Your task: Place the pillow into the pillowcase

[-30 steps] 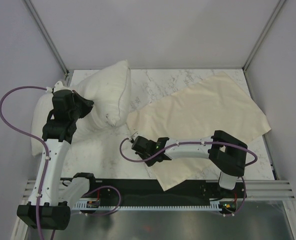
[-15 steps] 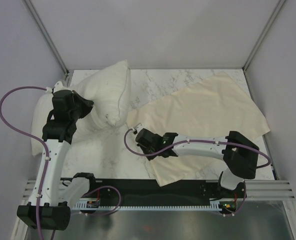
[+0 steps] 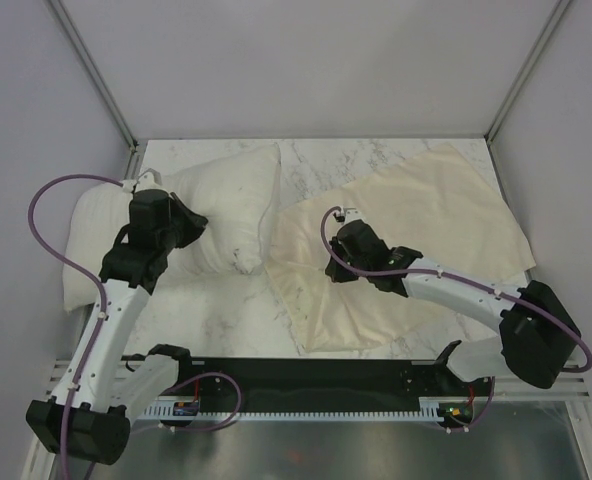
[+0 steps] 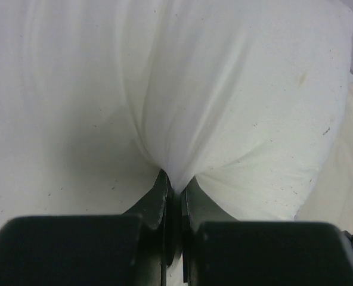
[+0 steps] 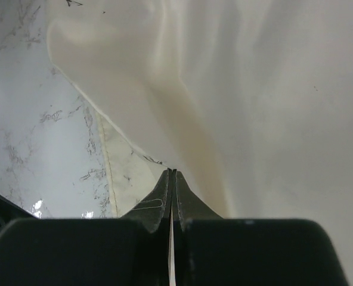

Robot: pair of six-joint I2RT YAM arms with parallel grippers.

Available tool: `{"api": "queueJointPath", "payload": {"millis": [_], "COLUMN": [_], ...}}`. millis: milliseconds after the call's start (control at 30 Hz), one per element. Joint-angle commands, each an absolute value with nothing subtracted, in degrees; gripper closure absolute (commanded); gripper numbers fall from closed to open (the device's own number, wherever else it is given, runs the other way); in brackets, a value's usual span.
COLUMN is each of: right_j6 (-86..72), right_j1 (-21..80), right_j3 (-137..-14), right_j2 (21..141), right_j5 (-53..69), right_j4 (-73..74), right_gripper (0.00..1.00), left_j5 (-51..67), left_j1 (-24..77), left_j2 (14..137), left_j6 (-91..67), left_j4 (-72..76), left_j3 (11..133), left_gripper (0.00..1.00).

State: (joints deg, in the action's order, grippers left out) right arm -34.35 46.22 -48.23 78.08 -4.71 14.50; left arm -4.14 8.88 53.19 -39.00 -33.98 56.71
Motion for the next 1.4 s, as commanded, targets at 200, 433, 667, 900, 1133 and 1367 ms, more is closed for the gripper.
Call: {"api": "queueJointPath", "payload": {"millis": [200,433,667,900,1133,1367], "right_j6": [-32.26,-36.29,-38.94,-28.05,-18.73,-17.67], "right_j1": [45.18,40.72,32.61,32.69,34.19,35.16], "right_j3": [-46.76,-43.95,-39.72,-42.62,-49.65,-52.29], "right_j2": [83.66,87.19,83.32,81.74,82.18,83.58], "right_j5": [-0.09,-7.55,-5.21,9.66,9.32,8.70], "right_j4": [12.13,12.13,7.73,4.39,11.42,13.09], "right_gripper": [1.00,1.00,1.00,0.65,0.52,0.54], "left_j5": [-15.12,-15.38,-11.26,-14.92,-20.04,-24.69], "left_j1": [9.58,8.96,9.31,14.14,20.03,28.55], "left_j2": [51.68,52.21,55.19,62.04,71.69,83.21], "left_j6": [-37.53,-39.81,-39.99,-41.48,-42.45,-44.47], "left_j4": [-33.84,-33.84,-30.94,-27.07,-22.51,-20.04], "left_j3": [58.27,57.31,55.11,54.31,55.46,57.65], "left_gripper": [0.98,0.98,0.98,0.98,0.98,0.98]}}
